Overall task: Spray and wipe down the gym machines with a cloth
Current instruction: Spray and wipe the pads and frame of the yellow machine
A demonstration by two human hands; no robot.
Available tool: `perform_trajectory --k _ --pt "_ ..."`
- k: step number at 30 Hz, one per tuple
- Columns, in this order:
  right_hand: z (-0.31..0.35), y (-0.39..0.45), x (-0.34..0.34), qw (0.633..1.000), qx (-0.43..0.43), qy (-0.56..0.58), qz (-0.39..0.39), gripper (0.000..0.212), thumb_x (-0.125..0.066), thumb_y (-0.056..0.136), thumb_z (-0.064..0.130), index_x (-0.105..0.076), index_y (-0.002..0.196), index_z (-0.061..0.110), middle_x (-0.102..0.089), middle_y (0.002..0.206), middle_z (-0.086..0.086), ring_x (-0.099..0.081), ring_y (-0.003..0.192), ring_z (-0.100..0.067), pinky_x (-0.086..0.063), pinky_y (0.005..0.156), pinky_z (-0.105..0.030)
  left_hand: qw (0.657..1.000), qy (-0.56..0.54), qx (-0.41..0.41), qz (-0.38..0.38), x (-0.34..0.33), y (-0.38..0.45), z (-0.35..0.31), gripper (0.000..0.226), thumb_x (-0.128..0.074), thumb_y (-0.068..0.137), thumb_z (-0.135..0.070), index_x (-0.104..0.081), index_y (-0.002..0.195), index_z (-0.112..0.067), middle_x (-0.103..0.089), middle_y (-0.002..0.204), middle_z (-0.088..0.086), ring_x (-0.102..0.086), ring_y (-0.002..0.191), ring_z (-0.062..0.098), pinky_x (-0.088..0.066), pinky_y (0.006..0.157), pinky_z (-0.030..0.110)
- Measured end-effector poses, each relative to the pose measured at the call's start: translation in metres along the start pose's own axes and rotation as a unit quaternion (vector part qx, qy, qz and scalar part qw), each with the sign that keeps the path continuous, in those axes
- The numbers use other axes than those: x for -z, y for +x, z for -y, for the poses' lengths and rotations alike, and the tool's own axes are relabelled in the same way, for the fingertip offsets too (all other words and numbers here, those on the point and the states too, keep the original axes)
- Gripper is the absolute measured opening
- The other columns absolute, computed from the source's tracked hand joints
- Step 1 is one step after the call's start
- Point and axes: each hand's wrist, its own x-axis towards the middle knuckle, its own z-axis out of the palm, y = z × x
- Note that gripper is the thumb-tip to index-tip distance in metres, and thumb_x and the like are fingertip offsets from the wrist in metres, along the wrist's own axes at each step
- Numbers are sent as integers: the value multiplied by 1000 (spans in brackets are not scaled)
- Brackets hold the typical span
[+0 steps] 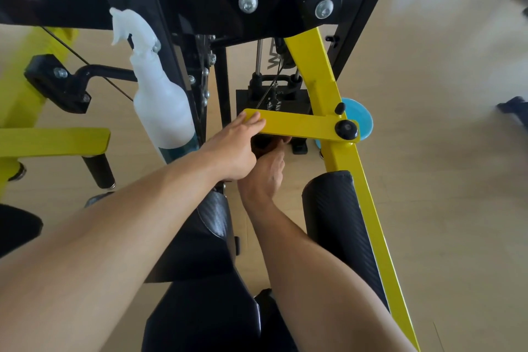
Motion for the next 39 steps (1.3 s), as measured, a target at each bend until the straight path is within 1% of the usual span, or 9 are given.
perform_trajectory --k 2,4,13,19,22,24,29,33,39 --pt "10 -2 9 998 41 32 -34 69 -80 87 40 -47 143 20 -61 138 1 -53 131 -18 -44 111 -36 1000 2 1 1 0 0 0 83 -38 93 13 -12 163 -23 0 171 -11 6 157 9 -8 126 34" --pt "12 -2 13 996 67 46 -32 61 -79 87 38 -52 137 18 -62 134 -1 -52 128 -19 -40 104 -30 1000 -4 0 0 0 0 0 83 -38 92 13 -12 163 -23 0 171 -11 6 157 9 -9 126 34" --pt "-2 15 3 995 13 95 30 63 -83 81 38 -50 135 31 -64 124 6 -59 121 -19 -54 101 -49 1000 -3 12 5 1 -2 -2 85 -37 93 14 -12 163 -25 1 171 -13 8 156 8 -5 125 33" --pt "9 -2 13 987 36 159 -6 52 -76 80 54 -58 123 33 -67 116 10 -63 110 -16 -53 93 -39 1000 -5 11 6 4 -9 -5 86 -36 92 16 -14 163 -27 -1 170 -14 6 156 8 -9 125 34" --pt "7 0 17 989 50 142 -5 46 -78 84 47 -60 121 30 -69 115 5 -64 107 -17 -48 85 -33 1000 0 11 8 3 -10 -7 84 -36 93 14 -13 163 -26 -1 170 -13 6 156 9 -8 125 33" --pt "5 4 17 991 22 128 12 47 -81 82 47 -60 122 33 -68 115 8 -65 106 -14 -50 86 -33 1000 3 14 7 3 -10 -6 85 -37 93 14 -13 163 -26 0 170 -13 6 156 10 -8 125 34" --pt "-3 14 9 995 -17 99 29 49 -83 78 44 -58 120 39 -69 113 13 -66 109 -16 -57 95 -49 1000 10 16 0 4 -11 -9 86 -39 93 13 -13 163 -29 1 170 -14 6 156 10 -10 125 37" --pt "4 6 15 989 -19 145 -15 40 -84 81 41 -65 116 36 -67 100 19 -64 97 -8 -55 92 -37 1000 3 14 15 6 -12 -7 85 -37 94 13 -12 163 -30 2 170 -15 7 156 8 -8 125 34" --pt "20 2 21 982 6 189 -6 30 -83 82 40 -66 106 35 -72 99 12 -68 98 -15 -55 90 -40 1000 2 16 20 5 -11 -5 84 -36 95 12 -11 163 -29 3 170 -15 6 157 11 -10 125 35"
